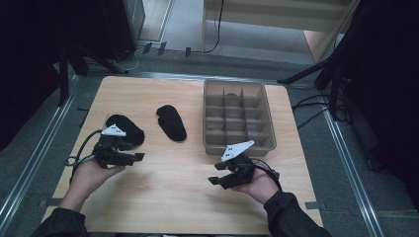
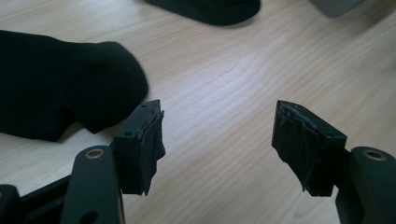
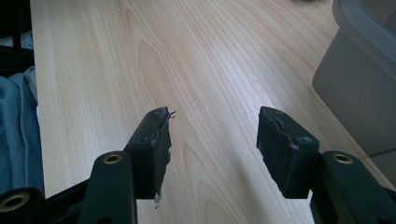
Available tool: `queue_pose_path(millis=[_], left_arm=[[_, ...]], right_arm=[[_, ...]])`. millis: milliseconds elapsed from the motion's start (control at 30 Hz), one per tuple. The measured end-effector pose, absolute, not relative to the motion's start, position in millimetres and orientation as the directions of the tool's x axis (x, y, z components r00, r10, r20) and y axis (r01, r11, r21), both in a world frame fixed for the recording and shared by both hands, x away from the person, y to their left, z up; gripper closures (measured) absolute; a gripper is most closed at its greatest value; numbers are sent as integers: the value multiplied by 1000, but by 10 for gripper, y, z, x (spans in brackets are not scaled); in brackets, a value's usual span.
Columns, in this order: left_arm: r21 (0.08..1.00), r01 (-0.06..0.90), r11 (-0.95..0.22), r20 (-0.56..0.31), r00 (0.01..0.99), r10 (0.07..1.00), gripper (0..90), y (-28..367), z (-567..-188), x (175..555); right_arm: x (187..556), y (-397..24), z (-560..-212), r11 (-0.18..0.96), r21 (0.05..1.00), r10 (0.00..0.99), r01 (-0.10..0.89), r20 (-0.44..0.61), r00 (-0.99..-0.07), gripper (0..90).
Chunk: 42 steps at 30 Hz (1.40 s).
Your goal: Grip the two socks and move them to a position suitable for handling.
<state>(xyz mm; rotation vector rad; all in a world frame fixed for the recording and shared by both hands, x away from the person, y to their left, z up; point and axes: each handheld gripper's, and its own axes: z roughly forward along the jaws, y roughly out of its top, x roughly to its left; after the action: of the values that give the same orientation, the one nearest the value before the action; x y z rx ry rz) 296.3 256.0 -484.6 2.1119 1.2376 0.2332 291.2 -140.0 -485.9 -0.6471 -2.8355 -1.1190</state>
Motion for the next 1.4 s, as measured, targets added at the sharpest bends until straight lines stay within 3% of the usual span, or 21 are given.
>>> queue_pose_path(millis=[300,433,967,1400], left_arm=[[618,724,-307,-155,495,855,312,2726,-4882,3222],[616,734,-286,-169,478,862,265,2804,-4867,3337],[627,750,-208,-151,379,913,293,3116,-4924,3756],[571,793,-211,-157,358,920,288,3131,-5251,3984]], right_arm=[[2901,-1403,-4877,663,640,370,389,171,-913,447],[2892,-1412,-4881,666,637,372,389,168,-913,447],[2818,-1512,-4904,667,624,400,407,160,-902,445],[2782,-1563,-4922,666,614,426,425,155,-891,441]])
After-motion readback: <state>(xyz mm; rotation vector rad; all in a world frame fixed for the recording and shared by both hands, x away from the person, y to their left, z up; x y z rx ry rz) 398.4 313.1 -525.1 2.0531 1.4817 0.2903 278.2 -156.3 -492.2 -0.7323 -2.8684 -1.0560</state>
